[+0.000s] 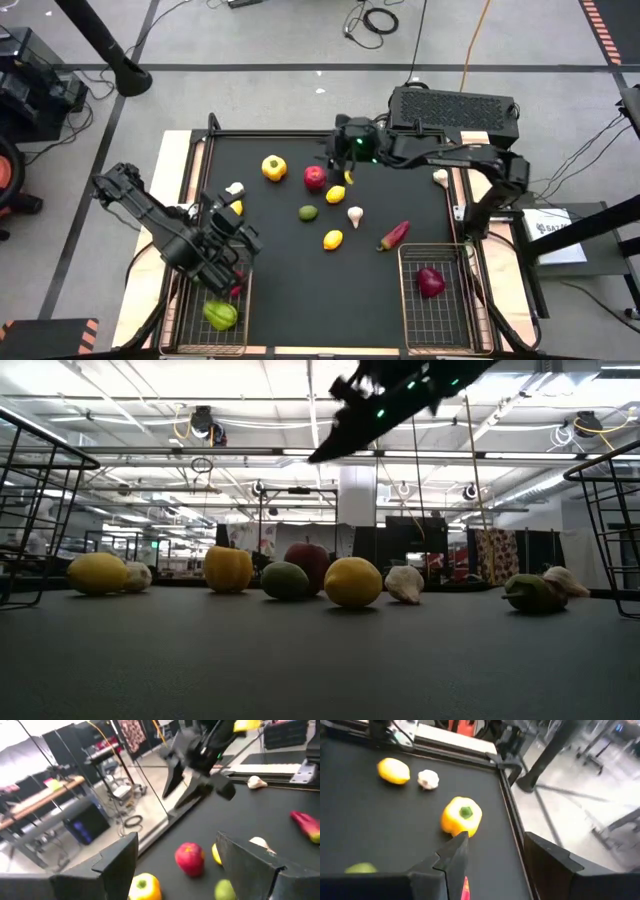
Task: Sort produce into baskets
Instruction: Put the yellow bell pepper into the left gold wire basket
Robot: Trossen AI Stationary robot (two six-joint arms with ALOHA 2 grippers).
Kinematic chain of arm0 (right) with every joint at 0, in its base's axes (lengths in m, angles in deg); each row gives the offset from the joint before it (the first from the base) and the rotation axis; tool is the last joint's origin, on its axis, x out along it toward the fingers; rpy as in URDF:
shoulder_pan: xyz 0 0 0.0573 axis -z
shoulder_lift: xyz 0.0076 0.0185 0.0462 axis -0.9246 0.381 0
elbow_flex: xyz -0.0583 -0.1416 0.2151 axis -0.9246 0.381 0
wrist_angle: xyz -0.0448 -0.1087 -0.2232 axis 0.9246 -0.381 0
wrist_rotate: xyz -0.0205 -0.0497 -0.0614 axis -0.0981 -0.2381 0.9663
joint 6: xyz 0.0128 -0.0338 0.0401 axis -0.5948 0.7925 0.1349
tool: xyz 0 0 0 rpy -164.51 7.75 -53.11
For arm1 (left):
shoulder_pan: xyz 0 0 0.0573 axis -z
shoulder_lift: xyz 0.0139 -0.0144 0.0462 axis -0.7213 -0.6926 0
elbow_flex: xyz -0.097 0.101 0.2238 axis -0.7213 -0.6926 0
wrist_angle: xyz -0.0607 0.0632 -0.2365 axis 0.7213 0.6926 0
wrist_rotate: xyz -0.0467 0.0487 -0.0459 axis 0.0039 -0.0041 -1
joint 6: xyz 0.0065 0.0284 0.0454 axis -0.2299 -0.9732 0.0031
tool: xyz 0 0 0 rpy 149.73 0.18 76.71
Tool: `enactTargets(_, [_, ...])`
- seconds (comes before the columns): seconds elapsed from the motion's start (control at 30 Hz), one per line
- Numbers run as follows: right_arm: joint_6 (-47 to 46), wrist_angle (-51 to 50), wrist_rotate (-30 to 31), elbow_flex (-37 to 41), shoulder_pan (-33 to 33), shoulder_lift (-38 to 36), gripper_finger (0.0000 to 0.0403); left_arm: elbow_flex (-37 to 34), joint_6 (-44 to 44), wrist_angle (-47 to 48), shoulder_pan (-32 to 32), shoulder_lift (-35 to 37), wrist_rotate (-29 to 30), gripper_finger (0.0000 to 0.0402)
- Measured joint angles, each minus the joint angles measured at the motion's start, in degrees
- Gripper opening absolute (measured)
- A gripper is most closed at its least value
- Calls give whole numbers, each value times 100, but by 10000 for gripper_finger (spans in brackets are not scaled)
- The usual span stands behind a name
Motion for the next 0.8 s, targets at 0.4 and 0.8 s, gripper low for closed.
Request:
enactTargets(0.4, [-232, -1120, -485, -2913, 47, 2532, 183, -483, -591, -5, -429, 447, 197, 274])
enactTargets(0.8, [239, -2308, -543, -4981, -100, 4123, 183, -2017, 209, -210, -279, 2050, -247, 274])
